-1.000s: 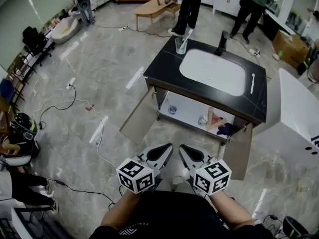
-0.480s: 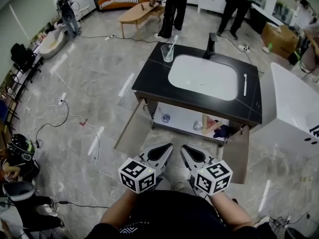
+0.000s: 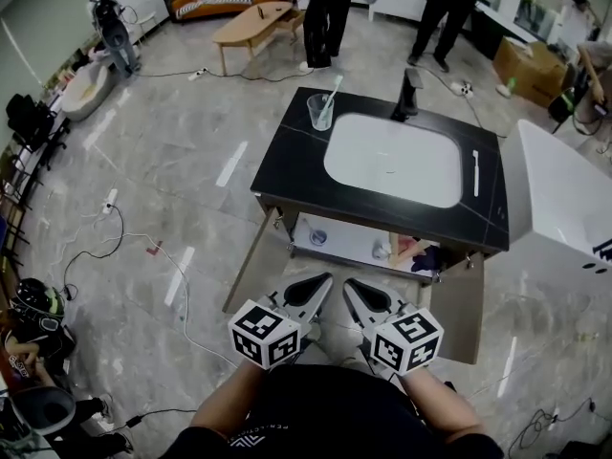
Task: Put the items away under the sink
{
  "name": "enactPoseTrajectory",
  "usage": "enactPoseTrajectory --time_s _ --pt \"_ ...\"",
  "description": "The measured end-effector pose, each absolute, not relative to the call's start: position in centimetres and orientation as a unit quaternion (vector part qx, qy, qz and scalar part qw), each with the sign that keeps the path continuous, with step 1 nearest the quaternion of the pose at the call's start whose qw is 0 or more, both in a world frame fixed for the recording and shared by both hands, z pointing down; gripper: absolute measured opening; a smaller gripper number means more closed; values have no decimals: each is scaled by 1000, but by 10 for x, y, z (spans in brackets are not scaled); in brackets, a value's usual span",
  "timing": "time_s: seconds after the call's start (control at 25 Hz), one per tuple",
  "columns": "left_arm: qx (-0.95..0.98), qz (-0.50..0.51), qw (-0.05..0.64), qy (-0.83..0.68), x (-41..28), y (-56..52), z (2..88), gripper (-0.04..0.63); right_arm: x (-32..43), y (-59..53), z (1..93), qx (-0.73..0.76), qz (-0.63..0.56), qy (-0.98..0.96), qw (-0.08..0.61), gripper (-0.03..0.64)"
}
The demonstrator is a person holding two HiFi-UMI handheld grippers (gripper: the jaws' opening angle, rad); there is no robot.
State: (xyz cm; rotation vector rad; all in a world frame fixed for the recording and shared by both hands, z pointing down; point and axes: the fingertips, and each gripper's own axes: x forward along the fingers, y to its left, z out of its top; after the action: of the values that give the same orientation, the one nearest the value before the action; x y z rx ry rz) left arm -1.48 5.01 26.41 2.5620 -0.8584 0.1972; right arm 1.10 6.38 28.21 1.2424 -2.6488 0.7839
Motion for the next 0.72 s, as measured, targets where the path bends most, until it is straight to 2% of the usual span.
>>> enactPoseTrajectory --time_s 0.28,0.72 --pt "930 67 210 -294 -25 17 258 8 -6 30 283 421 259 -867 57 38" --pt "925 71 217 -303 -80 -33 264 8 -47 -21 286 432 257 -862 63 38"
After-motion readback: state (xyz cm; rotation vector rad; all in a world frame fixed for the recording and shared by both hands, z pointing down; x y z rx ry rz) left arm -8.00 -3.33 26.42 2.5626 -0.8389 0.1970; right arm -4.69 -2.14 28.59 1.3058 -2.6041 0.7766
